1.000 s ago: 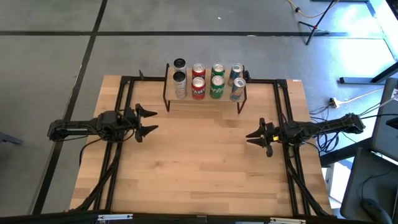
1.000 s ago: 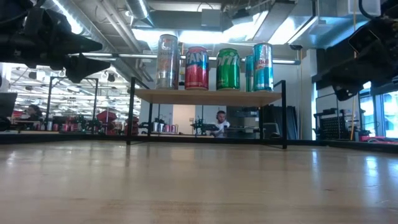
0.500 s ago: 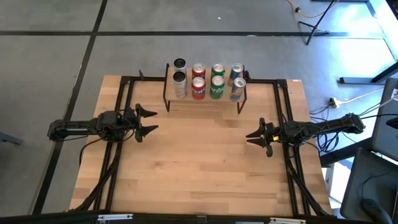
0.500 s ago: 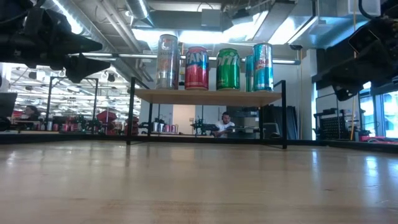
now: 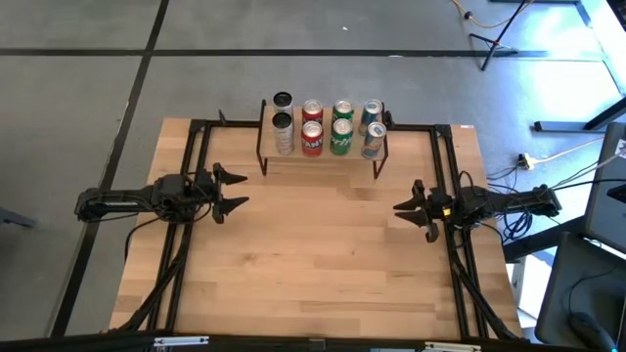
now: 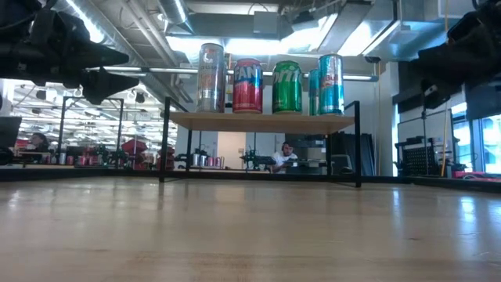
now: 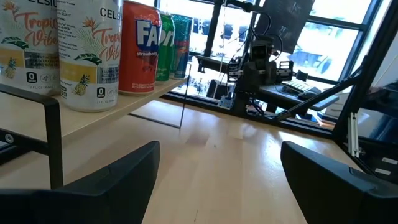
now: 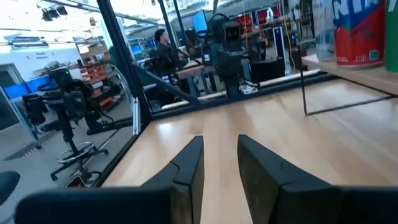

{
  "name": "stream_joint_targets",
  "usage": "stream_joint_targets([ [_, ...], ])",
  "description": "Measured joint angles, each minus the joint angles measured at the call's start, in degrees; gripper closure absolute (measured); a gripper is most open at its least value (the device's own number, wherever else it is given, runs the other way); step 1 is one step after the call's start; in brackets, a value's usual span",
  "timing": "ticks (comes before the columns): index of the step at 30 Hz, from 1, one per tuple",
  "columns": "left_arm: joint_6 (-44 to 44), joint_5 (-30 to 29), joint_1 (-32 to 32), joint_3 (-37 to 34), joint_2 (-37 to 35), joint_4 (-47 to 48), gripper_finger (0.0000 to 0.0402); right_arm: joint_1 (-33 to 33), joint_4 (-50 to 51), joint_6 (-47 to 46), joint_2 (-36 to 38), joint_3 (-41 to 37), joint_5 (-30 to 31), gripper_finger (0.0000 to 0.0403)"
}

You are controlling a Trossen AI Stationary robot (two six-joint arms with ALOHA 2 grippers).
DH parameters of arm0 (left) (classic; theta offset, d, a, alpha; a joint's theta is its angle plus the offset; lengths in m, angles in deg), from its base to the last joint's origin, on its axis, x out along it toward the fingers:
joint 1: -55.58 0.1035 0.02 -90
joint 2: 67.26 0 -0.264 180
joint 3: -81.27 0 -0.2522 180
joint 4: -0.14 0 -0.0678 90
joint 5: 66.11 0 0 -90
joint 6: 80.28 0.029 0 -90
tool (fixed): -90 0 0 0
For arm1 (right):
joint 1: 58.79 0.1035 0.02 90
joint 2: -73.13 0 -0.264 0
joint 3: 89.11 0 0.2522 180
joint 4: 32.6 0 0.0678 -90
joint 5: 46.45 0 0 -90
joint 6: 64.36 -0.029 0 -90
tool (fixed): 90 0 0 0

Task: Place canned beverage on shelf
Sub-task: Return to Home Position

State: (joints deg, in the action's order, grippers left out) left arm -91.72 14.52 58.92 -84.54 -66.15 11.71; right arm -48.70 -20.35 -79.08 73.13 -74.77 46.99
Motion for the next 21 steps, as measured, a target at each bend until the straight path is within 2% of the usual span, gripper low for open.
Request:
stream_joint_targets([
  [21,-0.02,-0.01,-0.01,0.02,0.01,0.02,0.0075,0.0,-0.77,0.0,-0.34,-0.07,0.0,0.0315],
])
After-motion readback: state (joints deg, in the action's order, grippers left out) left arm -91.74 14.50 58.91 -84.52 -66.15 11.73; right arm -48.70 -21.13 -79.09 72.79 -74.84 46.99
